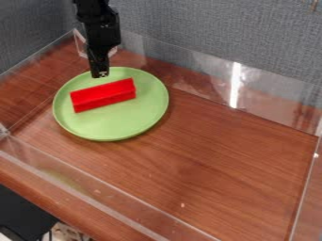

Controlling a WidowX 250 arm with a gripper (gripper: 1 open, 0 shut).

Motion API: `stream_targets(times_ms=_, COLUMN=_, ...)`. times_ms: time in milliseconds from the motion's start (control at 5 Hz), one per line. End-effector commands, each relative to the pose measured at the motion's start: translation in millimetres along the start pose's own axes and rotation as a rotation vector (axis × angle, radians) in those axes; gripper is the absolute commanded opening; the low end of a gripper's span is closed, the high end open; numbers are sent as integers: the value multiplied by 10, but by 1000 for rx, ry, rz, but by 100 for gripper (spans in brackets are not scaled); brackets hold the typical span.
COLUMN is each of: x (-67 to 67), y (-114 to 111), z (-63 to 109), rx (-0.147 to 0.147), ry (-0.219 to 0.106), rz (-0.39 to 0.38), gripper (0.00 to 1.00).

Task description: Move the red object from the green plate to the table

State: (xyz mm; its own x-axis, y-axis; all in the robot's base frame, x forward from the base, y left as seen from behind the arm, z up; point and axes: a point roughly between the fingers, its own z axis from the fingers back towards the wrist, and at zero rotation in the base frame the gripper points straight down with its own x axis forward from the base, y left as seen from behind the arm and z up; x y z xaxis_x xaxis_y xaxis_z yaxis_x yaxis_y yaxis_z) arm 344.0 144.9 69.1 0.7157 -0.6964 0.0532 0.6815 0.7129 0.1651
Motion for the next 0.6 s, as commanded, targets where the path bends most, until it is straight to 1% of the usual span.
stream_targets(times_ms=0, x=106, y=-147, z=167, rx=7, ry=-26, rz=-17, gripper=0)
stream_targets(times_ms=200, x=131, y=-257, z=95, rx=-31, ry=-16, rz=-13, gripper=0)
stream_targets(times_ms=400, x=9, y=-204, z=12, rx=-62, ry=-8, rz=-20, gripper=100)
